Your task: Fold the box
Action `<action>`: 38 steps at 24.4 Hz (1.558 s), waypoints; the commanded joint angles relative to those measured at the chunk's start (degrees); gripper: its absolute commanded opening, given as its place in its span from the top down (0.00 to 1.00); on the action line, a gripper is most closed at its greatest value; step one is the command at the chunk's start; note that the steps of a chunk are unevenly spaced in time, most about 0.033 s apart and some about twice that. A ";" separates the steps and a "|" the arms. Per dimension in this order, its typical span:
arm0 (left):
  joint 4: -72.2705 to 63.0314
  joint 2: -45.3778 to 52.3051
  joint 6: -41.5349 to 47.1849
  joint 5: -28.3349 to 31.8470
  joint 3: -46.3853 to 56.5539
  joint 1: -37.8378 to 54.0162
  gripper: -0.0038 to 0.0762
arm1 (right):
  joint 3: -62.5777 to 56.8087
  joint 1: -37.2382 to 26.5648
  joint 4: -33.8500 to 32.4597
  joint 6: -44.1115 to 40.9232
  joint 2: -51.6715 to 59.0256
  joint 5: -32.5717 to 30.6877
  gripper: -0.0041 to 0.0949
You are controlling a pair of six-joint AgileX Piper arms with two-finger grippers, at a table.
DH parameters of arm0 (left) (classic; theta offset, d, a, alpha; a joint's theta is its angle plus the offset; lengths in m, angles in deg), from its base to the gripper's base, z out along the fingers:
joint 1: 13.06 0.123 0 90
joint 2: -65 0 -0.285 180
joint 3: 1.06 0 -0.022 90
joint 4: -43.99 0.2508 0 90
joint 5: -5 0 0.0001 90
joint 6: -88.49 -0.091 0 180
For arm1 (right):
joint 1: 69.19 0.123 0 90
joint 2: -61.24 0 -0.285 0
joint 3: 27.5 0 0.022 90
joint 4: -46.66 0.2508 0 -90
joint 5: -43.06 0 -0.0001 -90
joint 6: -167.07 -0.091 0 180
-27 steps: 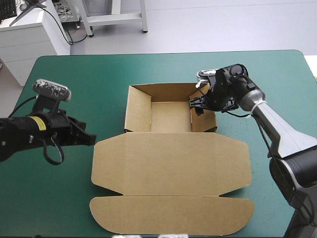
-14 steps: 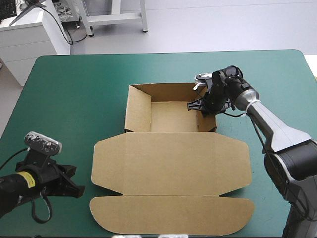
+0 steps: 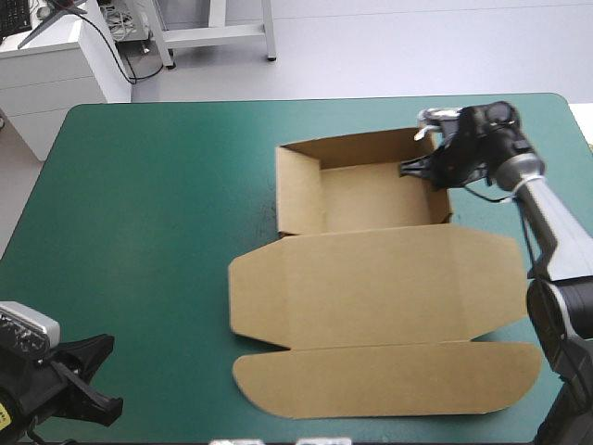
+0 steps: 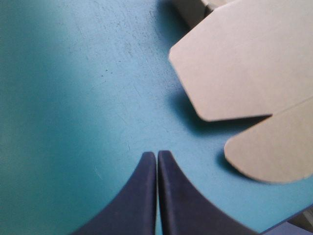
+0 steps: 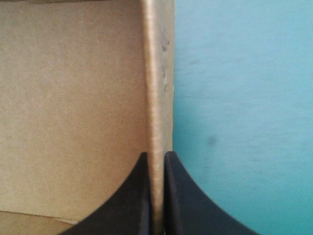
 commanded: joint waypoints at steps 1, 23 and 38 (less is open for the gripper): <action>-0.72 0.24 -0.01 2.95 -0.93 -0.22 0.96 | 5.19 -10.45 -0.86 3.21 4.10 -1.72 0.98; 1.26 0.47 0.09 2.69 -0.93 -0.22 0.96 | 5.60 -36.44 -1.84 10.98 -0.80 -8.37 0.59; -1.52 0.47 -0.02 2.65 -0.93 -0.22 0.96 | 4.88 -33.10 15.29 12.84 13.52 -8.37 0.72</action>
